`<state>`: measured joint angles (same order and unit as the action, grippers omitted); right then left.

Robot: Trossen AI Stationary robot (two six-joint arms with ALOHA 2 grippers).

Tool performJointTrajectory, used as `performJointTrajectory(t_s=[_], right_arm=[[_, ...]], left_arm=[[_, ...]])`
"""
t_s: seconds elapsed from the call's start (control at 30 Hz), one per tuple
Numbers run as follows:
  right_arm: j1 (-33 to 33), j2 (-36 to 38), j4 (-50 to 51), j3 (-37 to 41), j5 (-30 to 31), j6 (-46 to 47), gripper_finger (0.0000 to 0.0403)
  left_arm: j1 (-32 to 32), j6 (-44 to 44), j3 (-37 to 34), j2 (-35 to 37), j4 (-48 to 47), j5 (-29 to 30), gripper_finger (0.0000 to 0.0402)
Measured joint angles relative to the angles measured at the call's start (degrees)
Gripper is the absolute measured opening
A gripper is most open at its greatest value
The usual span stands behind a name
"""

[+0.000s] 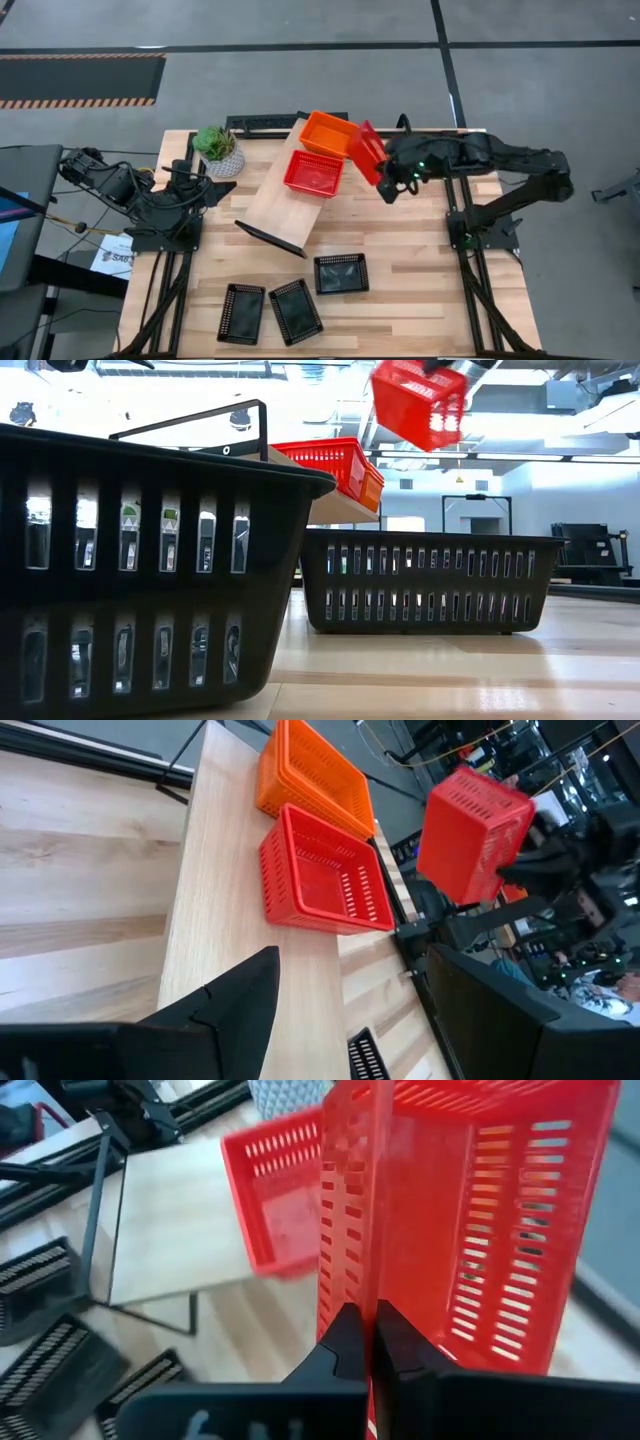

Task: Stack baskets on shelf by color
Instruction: Stack the red bin on top of the stacked red bins on the shelf

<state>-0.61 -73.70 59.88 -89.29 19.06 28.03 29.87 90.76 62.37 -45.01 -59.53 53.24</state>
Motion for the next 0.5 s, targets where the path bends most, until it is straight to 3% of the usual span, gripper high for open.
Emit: performJointTrajectory(t_s=[0.5], right_arm=[[2.6, -24.2, 1.6, -25.0, 6.6, -21.0, 0.0001]], left_arm=[[0.0, 0.0, 0.0, 0.0, -0.1, 1.7, 0.0242]])
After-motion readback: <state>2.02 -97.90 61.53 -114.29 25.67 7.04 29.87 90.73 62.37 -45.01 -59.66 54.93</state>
